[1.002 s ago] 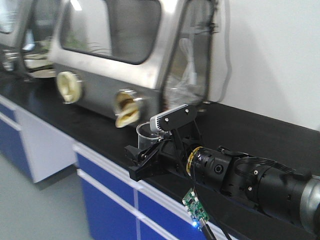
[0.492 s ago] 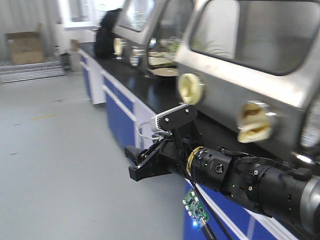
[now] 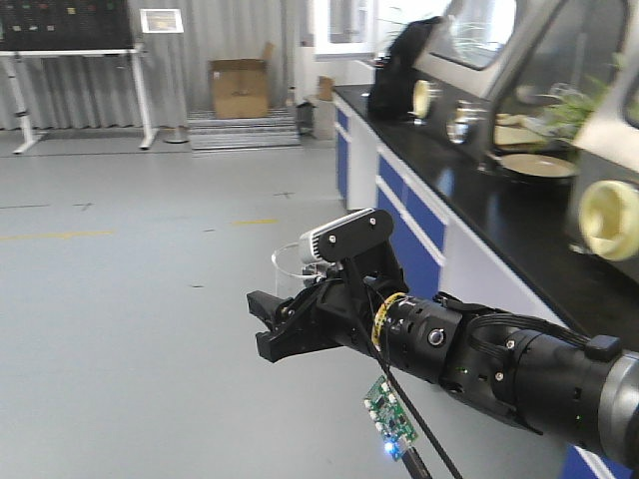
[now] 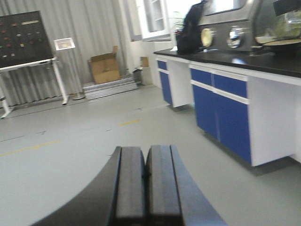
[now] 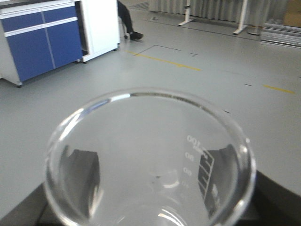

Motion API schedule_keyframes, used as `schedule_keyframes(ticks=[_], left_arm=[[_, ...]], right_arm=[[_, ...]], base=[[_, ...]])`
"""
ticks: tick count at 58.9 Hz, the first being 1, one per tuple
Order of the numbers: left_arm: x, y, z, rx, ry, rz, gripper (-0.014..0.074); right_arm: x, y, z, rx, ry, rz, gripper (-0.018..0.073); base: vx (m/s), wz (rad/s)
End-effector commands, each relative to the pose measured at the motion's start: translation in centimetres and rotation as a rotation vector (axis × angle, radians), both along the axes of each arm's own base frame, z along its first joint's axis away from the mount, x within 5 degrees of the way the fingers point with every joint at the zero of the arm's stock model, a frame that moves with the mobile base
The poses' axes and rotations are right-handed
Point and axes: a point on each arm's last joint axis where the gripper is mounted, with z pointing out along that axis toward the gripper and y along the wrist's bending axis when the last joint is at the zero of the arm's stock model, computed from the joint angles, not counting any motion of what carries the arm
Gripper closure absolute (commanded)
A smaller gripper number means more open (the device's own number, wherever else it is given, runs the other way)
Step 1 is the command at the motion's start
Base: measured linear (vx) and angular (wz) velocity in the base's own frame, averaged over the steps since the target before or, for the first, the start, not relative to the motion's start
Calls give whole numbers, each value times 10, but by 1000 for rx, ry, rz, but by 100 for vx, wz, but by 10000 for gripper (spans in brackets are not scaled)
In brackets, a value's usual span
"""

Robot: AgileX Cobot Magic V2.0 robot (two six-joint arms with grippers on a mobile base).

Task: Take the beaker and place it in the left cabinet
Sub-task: 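Drive the base to the cabinet holding the beaker in the right gripper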

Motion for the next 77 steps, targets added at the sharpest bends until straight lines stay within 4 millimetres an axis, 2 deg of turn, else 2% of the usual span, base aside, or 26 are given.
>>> schedule_keyframes(ticks=[1, 33, 77], left_arm=[[-1, 0, 2, -15, -76, -4, 595], [-1, 0, 2, -15, -76, -4, 595], [-1, 0, 2, -15, -76, -4, 595]], right_arm=[[-8, -3, 35, 82, -90, 30, 562], [-8, -3, 35, 82, -90, 30, 562], [-8, -3, 35, 82, -90, 31, 562]], base=[[34, 46], [42, 31], [54, 5]])
